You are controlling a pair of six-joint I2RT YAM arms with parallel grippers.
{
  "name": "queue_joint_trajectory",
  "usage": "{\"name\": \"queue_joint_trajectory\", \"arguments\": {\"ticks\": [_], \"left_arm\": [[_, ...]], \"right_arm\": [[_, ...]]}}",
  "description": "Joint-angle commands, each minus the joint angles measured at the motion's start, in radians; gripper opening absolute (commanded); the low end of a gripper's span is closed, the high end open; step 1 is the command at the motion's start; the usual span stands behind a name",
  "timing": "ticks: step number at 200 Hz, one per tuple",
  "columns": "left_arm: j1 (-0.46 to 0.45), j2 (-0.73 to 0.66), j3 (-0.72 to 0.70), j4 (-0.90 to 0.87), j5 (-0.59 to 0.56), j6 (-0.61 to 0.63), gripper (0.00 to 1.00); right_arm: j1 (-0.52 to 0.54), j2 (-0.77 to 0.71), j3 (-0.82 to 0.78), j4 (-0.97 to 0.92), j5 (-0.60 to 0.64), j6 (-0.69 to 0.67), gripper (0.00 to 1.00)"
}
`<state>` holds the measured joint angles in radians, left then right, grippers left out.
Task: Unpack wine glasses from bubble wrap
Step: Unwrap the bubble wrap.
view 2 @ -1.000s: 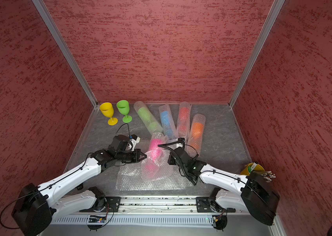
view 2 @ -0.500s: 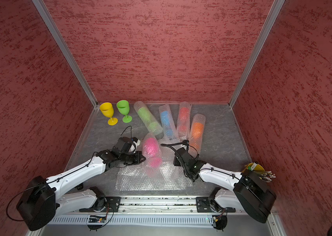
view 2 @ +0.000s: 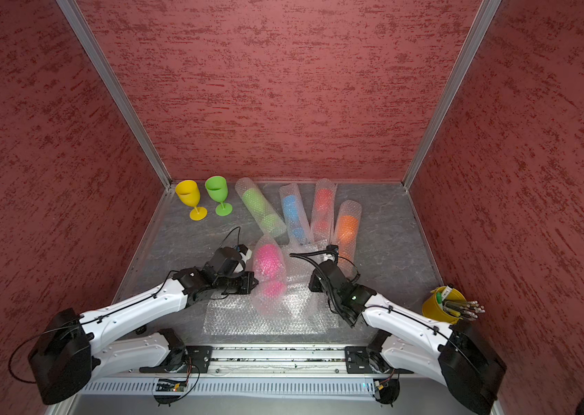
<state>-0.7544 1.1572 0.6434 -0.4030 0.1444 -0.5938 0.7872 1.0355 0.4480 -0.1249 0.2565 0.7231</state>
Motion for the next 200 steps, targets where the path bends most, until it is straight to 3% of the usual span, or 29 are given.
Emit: {"name": "queue_joint_trajectory", "arguments": {"ticks": [1,26,42,56,70,83,107,127,153,200], "left_arm": [[-0.027,0.006,0.018,-0.007,-0.074,0.022,0.00],[-0.090,0.048,0.017,0.031,-0.129,0.024,0.00],[-0.106,0.086,0.031,0.015,-0.165,0.007,0.19],[-0.111,0.106,0.038,-0.004,-0.172,-0.010,0.48],[-0.112,0.105,0.038,-0.029,-0.184,-0.035,0.63],[-0.111,0.082,0.038,-0.048,-0.193,-0.051,0.70],[-0.107,0.008,0.036,-0.086,-0.233,-0.066,0.76],[-0.089,-0.048,0.044,-0.123,-0.253,-0.069,0.78],[-0.040,-0.090,0.053,-0.159,-0.225,-0.066,0.79],[0.111,-0.143,0.066,-0.204,-0.095,-0.069,0.80]], "right_arm": [[-0.013,-0.010,0.017,-0.118,0.021,0.019,0.00],[-0.012,-0.009,0.007,-0.147,0.046,0.035,0.00],[-0.013,0.006,-0.002,-0.130,0.029,0.039,0.01],[-0.012,0.031,0.005,-0.119,0.008,0.036,0.30],[-0.013,0.046,0.025,-0.130,0.013,0.033,0.55],[-0.012,0.040,0.041,-0.145,0.026,0.029,0.65],[-0.013,0.002,0.080,-0.192,0.053,0.025,0.73],[-0.013,-0.020,0.120,-0.231,0.056,-0.005,0.74],[-0.013,-0.035,0.170,-0.264,0.060,-0.067,0.62],[0.019,0.073,0.264,-0.227,-0.173,-0.152,0.40]]}}
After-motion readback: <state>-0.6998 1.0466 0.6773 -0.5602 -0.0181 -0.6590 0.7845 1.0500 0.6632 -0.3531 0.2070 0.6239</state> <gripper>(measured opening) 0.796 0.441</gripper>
